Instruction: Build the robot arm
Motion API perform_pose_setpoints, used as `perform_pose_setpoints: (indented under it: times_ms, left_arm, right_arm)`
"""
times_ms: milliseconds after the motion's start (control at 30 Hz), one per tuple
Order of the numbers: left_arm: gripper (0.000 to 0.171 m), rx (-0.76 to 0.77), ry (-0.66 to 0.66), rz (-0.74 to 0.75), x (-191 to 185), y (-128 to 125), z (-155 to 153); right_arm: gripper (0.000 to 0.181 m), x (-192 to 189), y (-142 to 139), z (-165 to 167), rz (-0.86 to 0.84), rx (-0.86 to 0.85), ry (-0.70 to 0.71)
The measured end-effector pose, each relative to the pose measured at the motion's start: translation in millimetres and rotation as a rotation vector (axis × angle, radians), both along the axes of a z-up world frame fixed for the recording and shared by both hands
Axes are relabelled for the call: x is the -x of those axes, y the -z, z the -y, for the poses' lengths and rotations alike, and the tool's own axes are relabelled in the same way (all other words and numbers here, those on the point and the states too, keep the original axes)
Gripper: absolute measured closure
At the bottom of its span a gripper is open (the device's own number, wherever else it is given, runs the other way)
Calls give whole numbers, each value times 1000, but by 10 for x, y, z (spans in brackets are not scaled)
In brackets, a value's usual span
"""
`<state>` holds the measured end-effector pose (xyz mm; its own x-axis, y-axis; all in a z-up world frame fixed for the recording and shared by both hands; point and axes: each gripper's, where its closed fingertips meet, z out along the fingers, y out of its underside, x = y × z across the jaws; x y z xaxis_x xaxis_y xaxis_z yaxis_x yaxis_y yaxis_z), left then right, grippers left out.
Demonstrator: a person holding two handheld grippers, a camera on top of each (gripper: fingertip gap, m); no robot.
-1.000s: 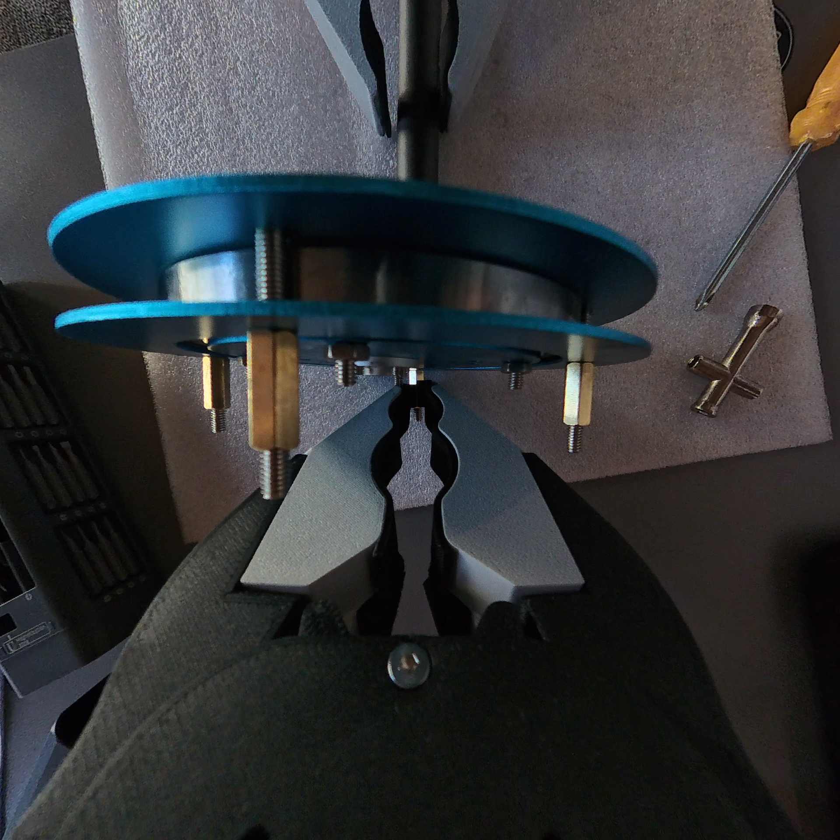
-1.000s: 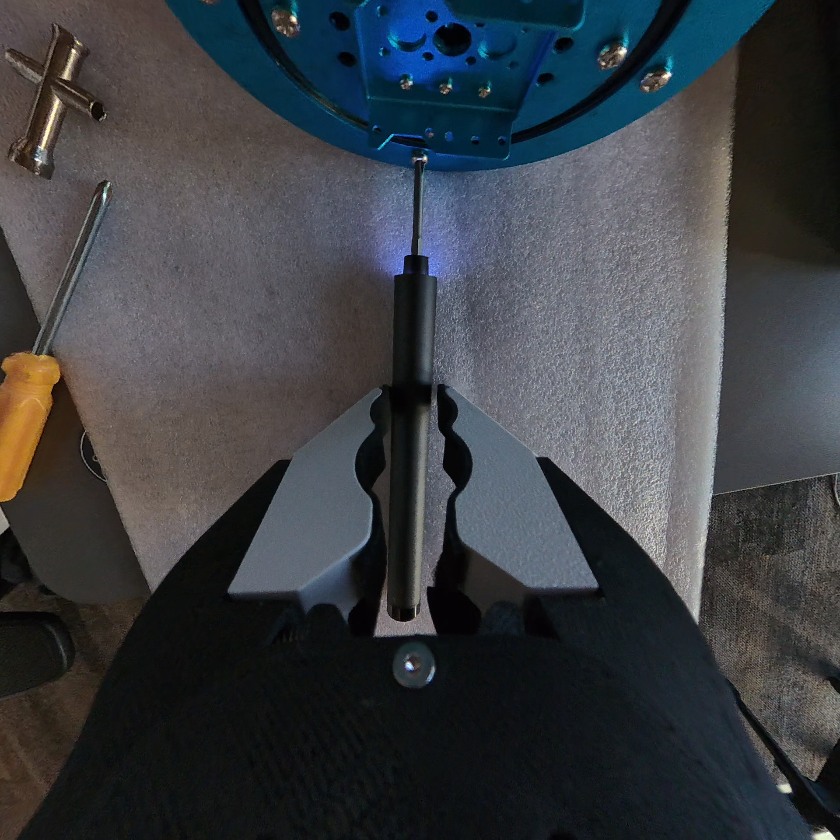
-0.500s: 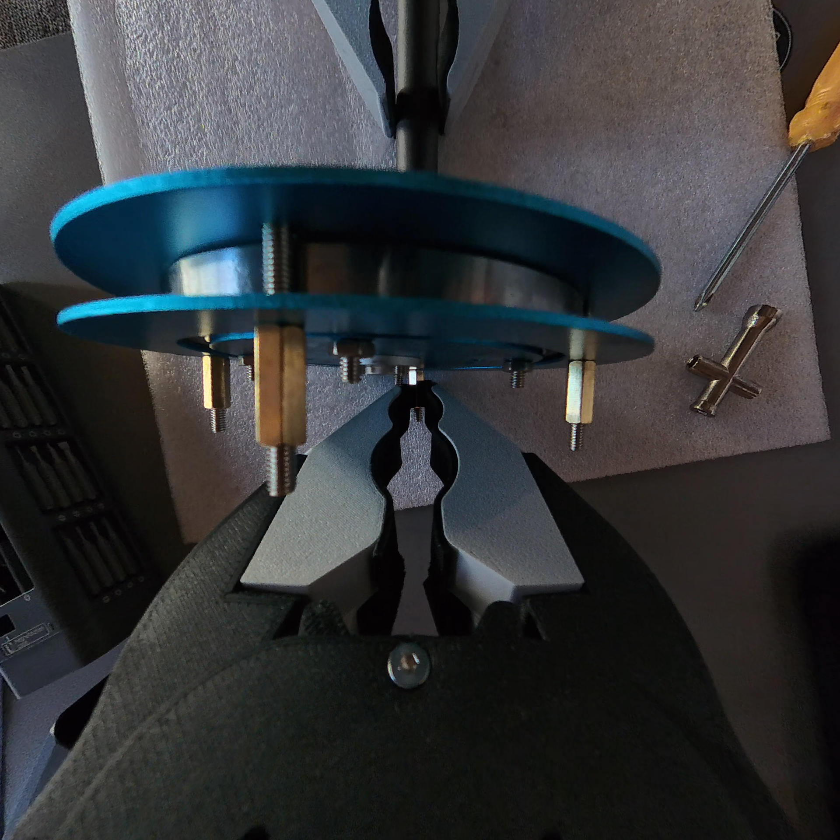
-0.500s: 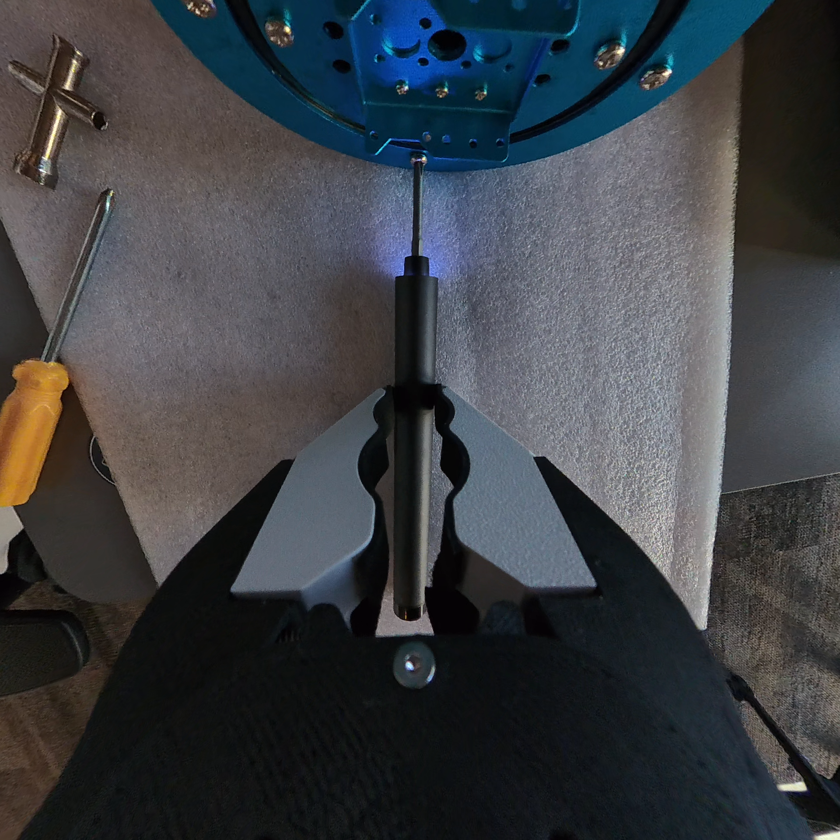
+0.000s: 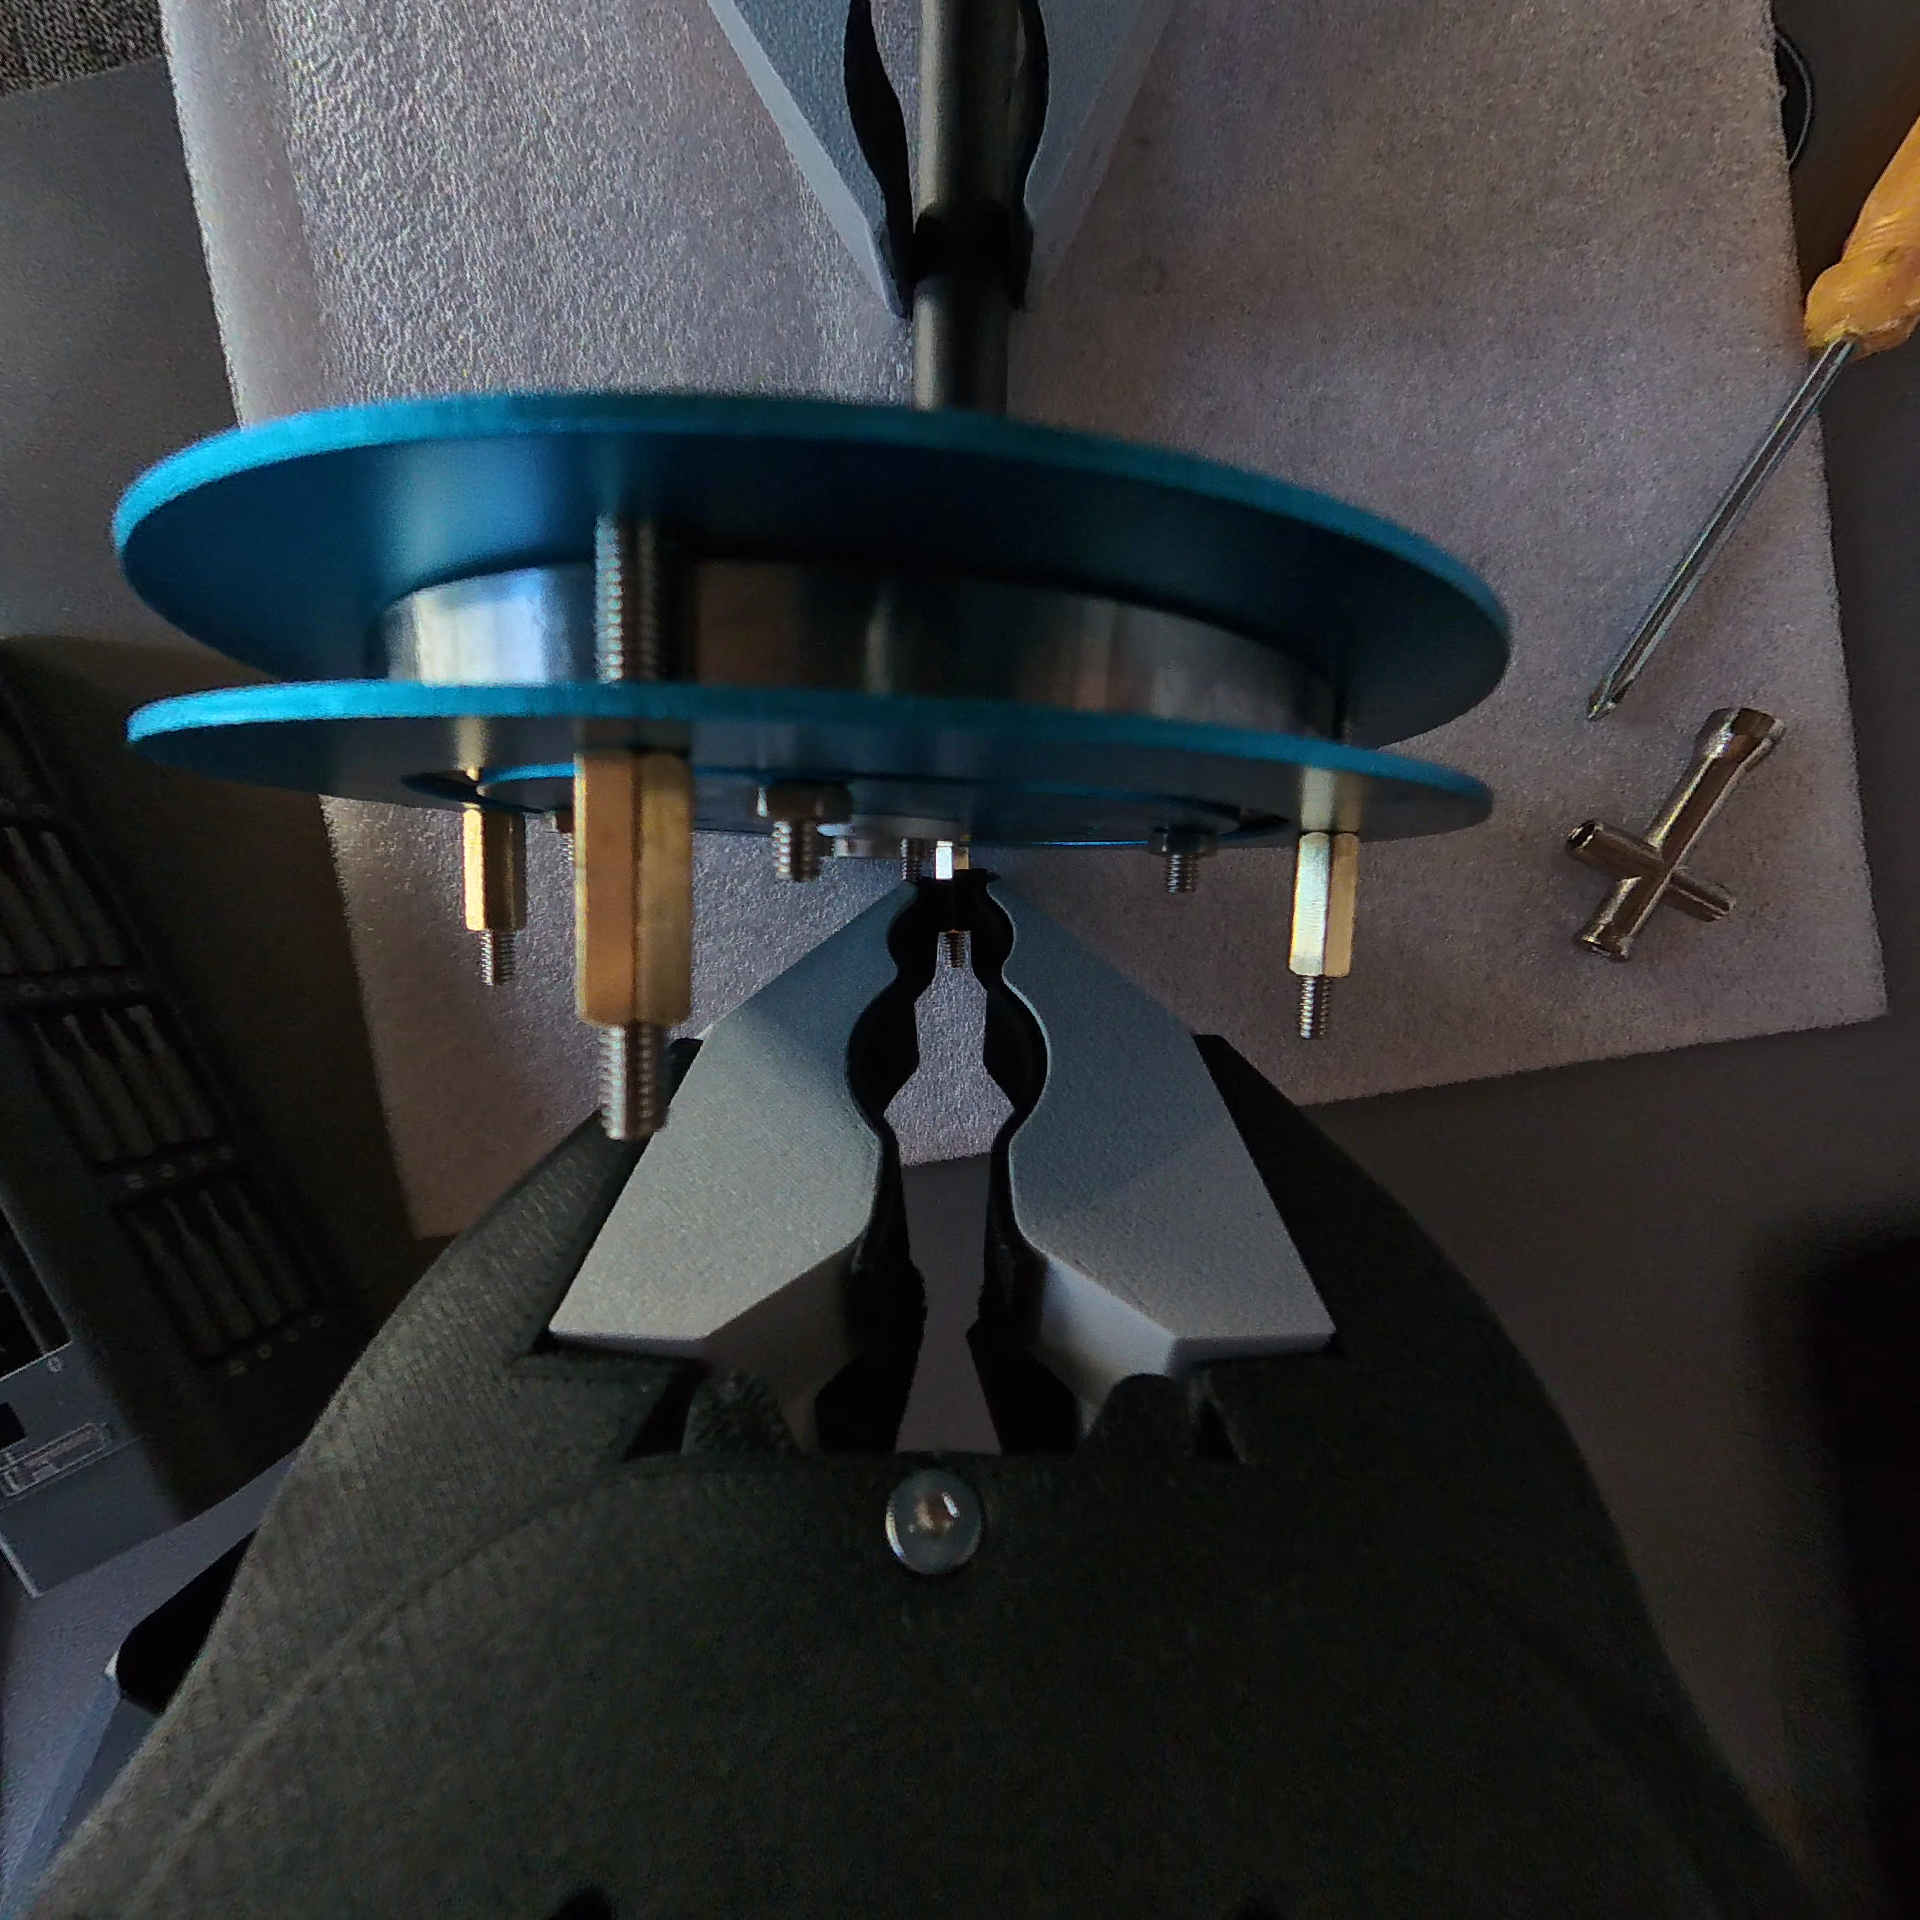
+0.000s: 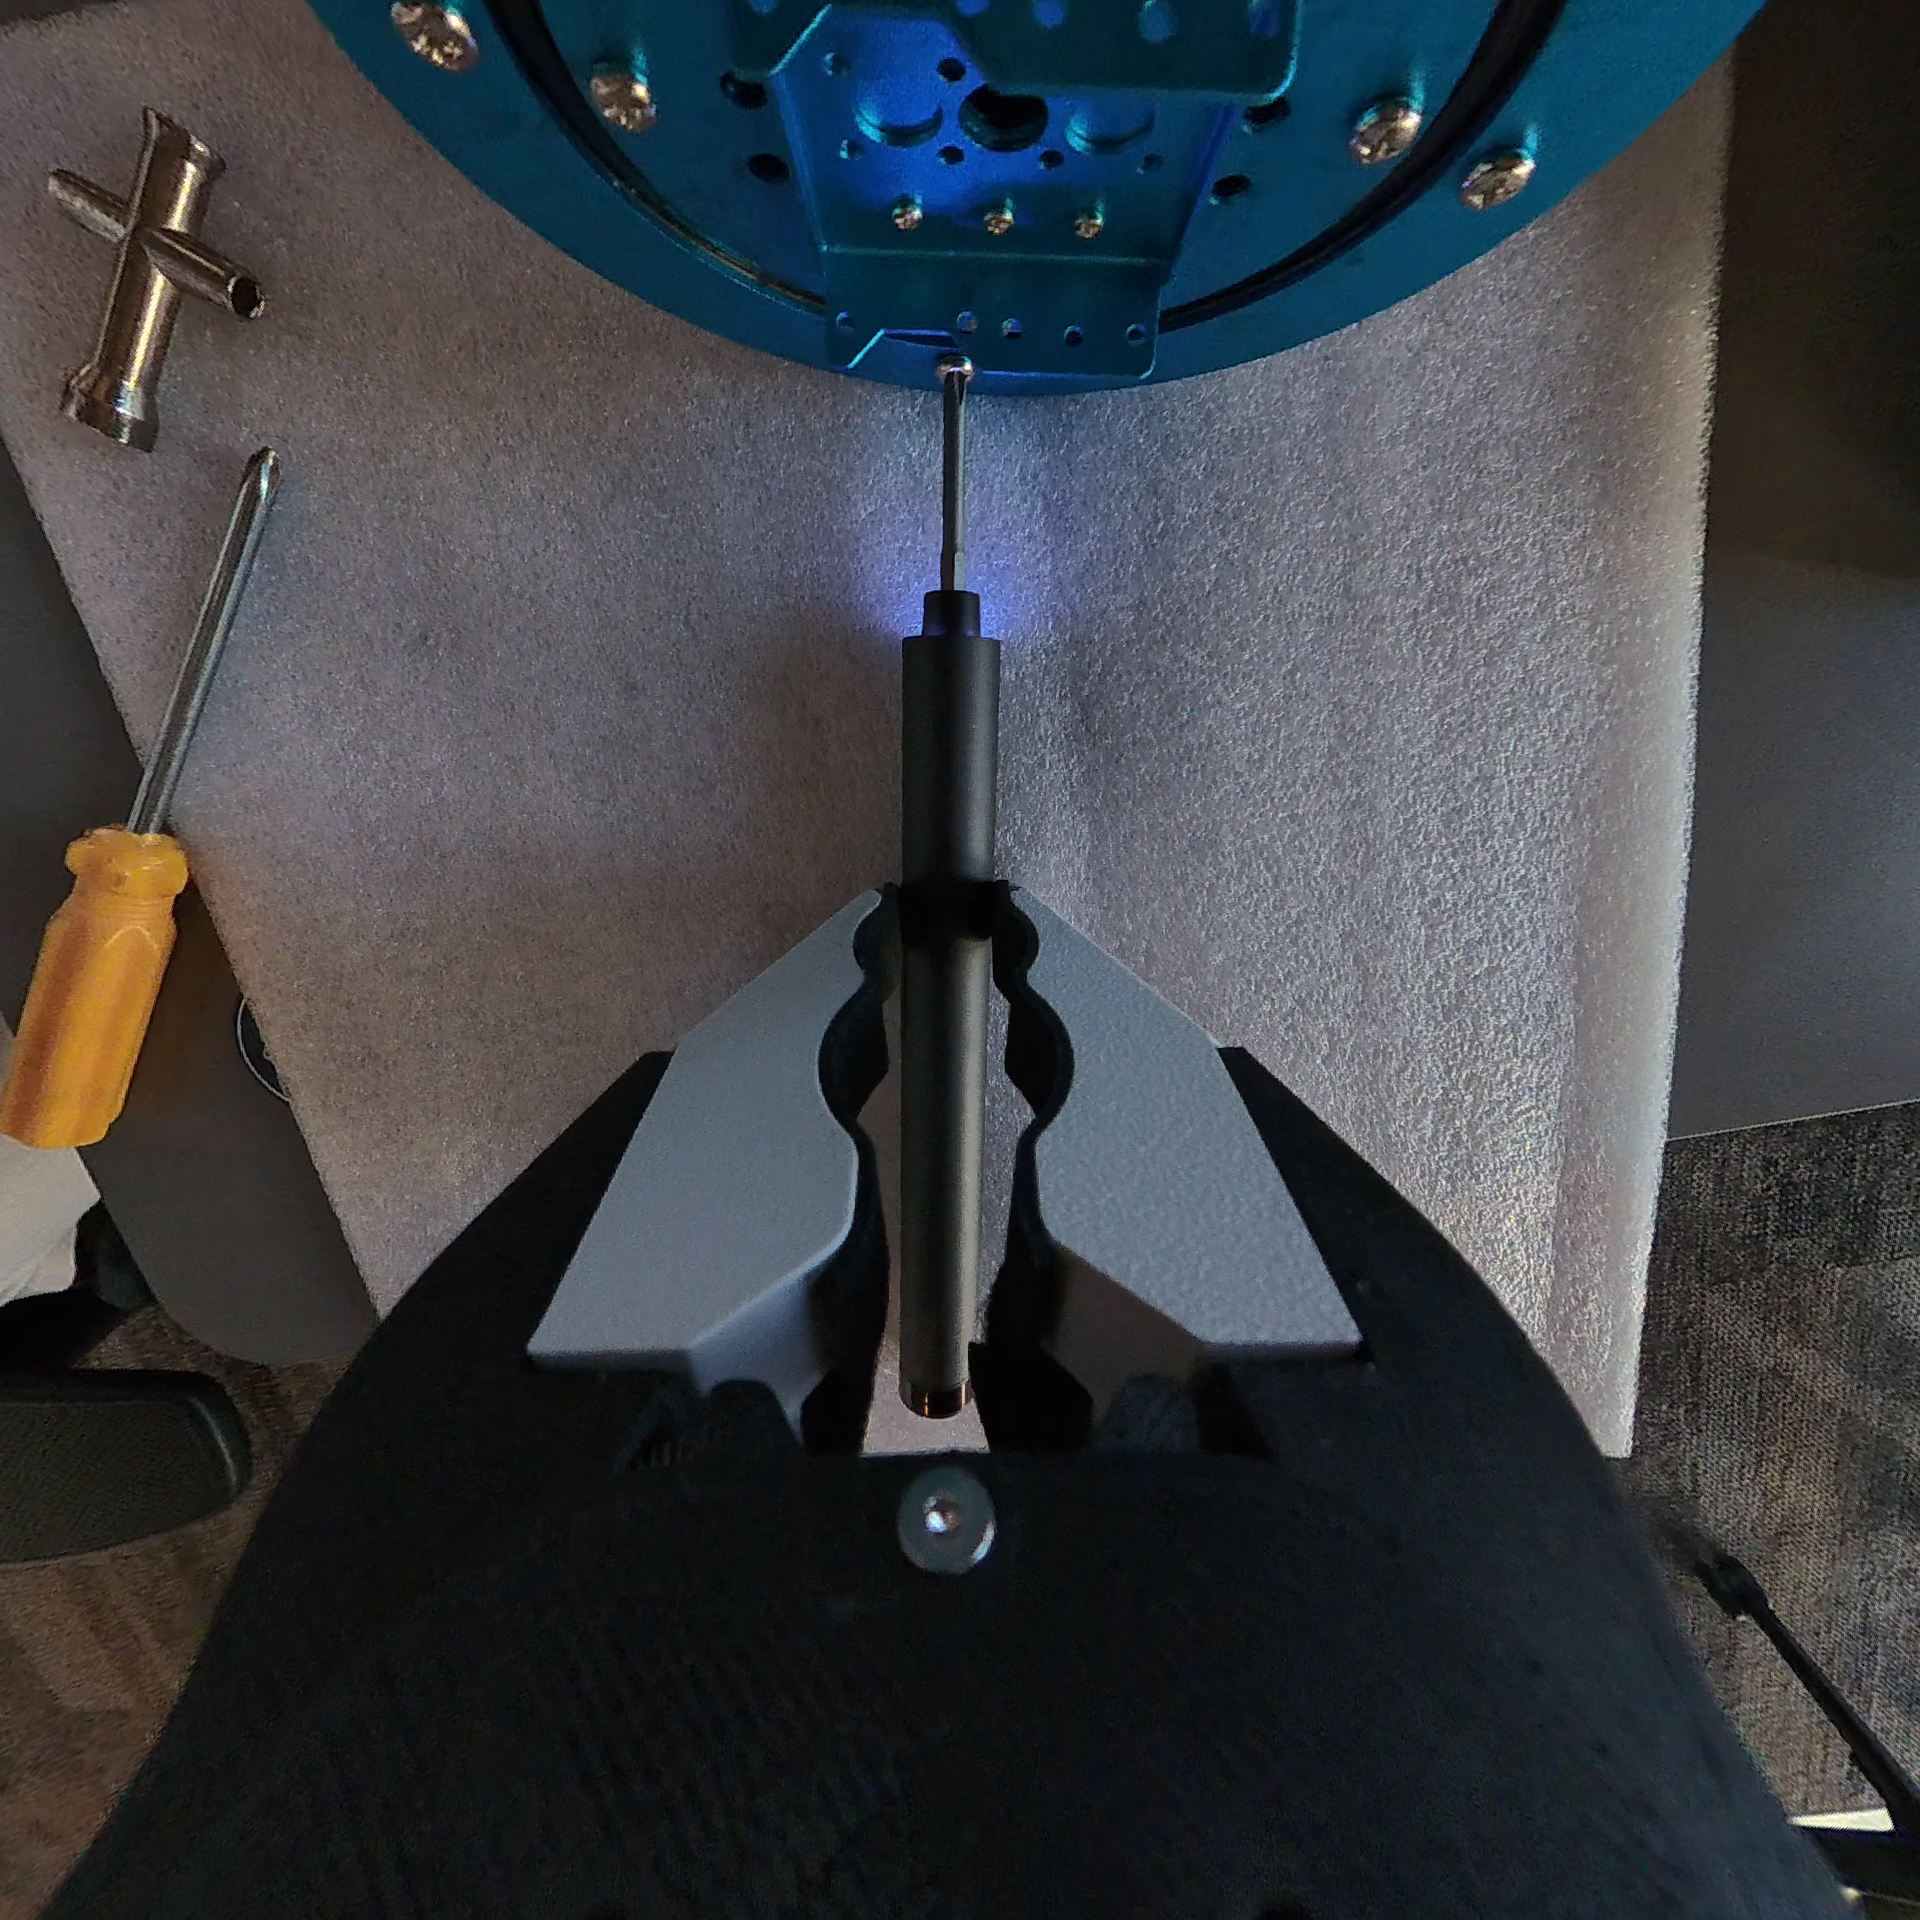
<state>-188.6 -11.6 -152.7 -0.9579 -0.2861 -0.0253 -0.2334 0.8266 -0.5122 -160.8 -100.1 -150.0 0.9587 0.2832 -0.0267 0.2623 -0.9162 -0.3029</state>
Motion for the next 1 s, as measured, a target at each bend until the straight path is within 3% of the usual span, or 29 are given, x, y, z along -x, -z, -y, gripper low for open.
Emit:
perform_pose_setpoints:
  times_ms: [300,1000]
  left_arm:
    - [167,17,-7,-29,1,-2,1]
    - [167,24,2,-21,2,-3,2]
  right_arm:
    - [166,118,-23,23,-130,53,57]
    - [166,53,-8,22,-74,49,13]
